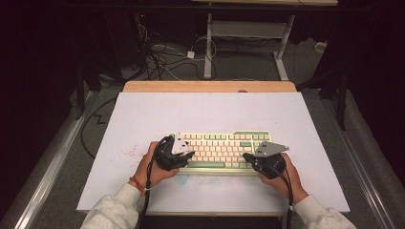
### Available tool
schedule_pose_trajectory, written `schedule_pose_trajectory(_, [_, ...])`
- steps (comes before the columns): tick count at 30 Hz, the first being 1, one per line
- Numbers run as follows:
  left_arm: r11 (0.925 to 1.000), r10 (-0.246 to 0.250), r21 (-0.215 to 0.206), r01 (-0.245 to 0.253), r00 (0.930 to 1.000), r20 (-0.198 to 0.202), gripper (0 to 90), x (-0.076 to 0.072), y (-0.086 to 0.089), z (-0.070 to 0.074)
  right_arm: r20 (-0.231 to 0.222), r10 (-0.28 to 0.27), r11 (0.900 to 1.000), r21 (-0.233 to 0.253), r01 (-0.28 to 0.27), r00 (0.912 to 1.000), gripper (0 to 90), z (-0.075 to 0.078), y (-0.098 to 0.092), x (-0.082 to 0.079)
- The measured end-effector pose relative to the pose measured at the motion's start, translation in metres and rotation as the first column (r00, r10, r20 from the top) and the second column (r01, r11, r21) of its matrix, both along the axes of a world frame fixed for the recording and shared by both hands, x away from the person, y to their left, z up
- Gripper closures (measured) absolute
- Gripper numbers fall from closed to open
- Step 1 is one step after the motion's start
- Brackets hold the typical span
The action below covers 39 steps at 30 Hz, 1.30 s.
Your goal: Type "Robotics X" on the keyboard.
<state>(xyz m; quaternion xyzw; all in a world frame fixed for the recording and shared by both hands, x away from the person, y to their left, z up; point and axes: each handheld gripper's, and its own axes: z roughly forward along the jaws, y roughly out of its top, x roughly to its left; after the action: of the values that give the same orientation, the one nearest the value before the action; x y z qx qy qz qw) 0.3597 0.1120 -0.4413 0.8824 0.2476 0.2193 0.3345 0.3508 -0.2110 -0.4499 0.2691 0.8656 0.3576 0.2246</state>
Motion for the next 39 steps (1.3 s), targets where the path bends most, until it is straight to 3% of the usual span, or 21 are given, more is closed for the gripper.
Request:
schedule_pose_trajectory(11, [0.9997, 0.022, -0.014, -0.022, 0.9994, 0.027, 28.9, -0.001, -0.002, -0.001, 0.027, -0.013, 0.999, 0.032, 0.012, 0.9996, 83.9, 0.007, -0.003, 0.000])
schedule_pose_trajectory(14, [0.9996, 0.018, -0.022, -0.018, 0.9993, 0.032, 24.8, -0.002, -0.002, -0.001, 0.032, -0.020, 0.999, 0.039, 0.019, 0.9993, 80.8, 0.009, -0.004, 0.000])
schedule_pose_trajectory(16, [0.9996, 0.020, -0.021, -0.019, 0.9990, 0.039, 22.6, -0.002, -0.002, -0.001, 0.039, -0.024, 0.999, 0.045, 0.023, 0.9989, 73.4, 0.010, -0.005, 0.000])
schedule_pose_trajectory(18, [0.9996, 0.019, -0.021, -0.018, 0.9990, 0.040, 21.2, -0.002, -0.003, -0.001, 0.046, -0.031, 0.998, 0.054, 0.029, 0.9985, 67.9, 0.010, -0.006, 0.000])
schedule_pose_trajectory(26, [0.9999, 0.013, -0.009, -0.012, 0.9981, 0.061, 18.5, -0.004, -0.004, -0.002, 0.068, -0.077, 0.993, 0.096, 0.070, 0.9948, 29.3, 0.011, -0.004, 0.003])
schedule_pose_trajectory(30, [1.0000, 0.008, 0.004, -0.008, 0.9965, 0.084, 20.3, -0.006, -0.004, -0.002, 0.087, -0.108, 0.988, 0.119, 0.097, 0.9903, 21.6, 0.012, -0.005, 0.002])
schedule_pose_trajectory(39, [0.9999, 0.010, -0.014, -0.008, 0.9951, 0.098, 18.0, -0.006, -0.002, -0.002, 0.132, -0.127, 0.987, 0.113, 0.113, 0.9830, 21.2, 0.016, -0.002, 0.001])
